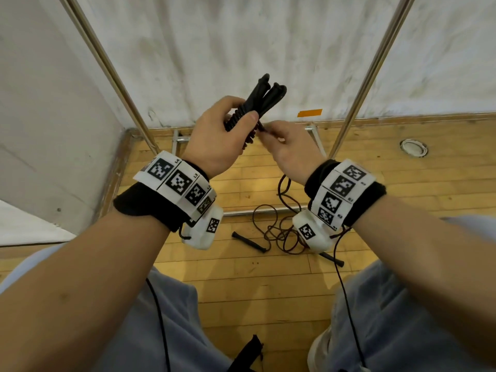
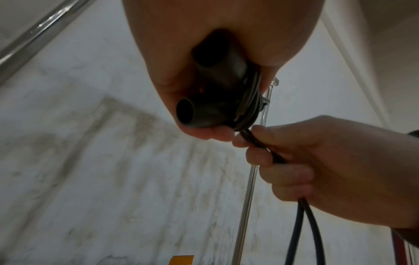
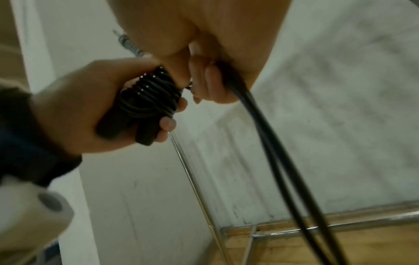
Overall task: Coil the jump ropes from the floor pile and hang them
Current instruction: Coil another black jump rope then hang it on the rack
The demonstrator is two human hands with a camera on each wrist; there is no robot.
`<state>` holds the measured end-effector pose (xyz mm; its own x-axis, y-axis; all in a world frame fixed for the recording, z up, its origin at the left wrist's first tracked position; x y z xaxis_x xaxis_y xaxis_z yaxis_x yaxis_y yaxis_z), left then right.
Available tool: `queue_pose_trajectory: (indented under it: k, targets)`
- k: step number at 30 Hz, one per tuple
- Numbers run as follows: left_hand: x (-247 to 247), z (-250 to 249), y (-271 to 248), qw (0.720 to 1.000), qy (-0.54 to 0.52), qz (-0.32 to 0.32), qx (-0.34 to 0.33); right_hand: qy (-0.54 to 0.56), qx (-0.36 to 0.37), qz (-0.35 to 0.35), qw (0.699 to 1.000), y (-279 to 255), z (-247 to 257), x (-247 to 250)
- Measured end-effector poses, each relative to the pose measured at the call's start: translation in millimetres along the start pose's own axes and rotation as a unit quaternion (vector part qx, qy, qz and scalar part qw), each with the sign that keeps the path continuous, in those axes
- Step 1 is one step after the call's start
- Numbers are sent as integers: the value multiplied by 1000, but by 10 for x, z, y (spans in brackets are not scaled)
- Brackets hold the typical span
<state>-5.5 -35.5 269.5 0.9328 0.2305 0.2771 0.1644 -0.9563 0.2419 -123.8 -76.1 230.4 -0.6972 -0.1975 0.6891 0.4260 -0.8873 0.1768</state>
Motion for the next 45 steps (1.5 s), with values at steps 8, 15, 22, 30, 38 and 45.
queue_pose_trajectory:
  k: [8,15,22,30,38,45]
  targets:
    - [-111,-27,-18,999,-5,34,5,96,-129,147,976,-86,-265,-289]
    - [196,105,121,985,175,-8,0,106,-105,112,983,-61,-158,-208]
    - [-13,393,96,937,342,66,7,-213,15,127,969,-49,51,-223]
    - [-266,716,7,895,399,181,79,-329,59,171,927,-170,62,-314]
    - [-449,719,-174,882,390,256,73,-385,138,88,908,-116,182,-172]
    - [-533,561,-115,899,378,221,13,-306,117,38,944,3,132,19]
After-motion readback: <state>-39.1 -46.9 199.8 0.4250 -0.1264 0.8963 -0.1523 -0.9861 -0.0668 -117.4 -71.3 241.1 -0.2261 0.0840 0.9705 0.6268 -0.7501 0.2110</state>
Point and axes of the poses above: each hand's wrist, its own y-axis towards the middle knuckle, its own x-axis out of the back of the hand, z = x × y, the point moved 10 cm from there along y, towards the middle knuckle, and after that the axes turned 10 degrees about -y, right-handed, at the moved point
